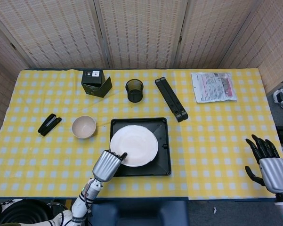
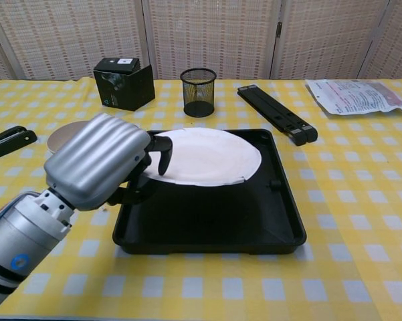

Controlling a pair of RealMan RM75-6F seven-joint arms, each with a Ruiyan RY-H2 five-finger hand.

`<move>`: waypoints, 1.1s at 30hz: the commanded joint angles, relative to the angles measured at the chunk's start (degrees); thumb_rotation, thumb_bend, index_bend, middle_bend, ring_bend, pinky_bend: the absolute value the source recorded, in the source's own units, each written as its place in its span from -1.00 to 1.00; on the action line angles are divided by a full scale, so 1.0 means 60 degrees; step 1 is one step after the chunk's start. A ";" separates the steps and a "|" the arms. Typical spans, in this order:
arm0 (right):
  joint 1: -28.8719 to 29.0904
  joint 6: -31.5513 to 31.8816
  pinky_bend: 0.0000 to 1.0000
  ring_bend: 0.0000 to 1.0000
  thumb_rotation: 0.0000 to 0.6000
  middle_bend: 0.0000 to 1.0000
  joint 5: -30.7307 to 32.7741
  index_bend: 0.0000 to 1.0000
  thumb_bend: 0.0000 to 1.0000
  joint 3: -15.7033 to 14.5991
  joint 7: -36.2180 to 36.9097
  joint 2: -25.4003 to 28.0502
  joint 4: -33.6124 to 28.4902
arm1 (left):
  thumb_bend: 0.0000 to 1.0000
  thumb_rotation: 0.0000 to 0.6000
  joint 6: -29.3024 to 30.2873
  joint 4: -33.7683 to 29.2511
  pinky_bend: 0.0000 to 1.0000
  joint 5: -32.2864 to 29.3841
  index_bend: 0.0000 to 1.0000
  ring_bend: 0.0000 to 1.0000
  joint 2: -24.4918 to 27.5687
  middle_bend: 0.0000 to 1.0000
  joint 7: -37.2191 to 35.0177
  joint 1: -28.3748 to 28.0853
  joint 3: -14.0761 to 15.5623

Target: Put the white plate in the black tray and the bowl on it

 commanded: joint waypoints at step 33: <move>-0.0014 -0.0195 -1.00 -1.00 1.00 -1.00 0.0184 -1.00 -0.19 0.0096 0.0326 0.0187 0.0046 | -0.64 1.00 -0.0825 0.1533 1.00 -0.1393 -0.65 1.00 -0.1438 1.00 -0.0665 -0.0848 0.0107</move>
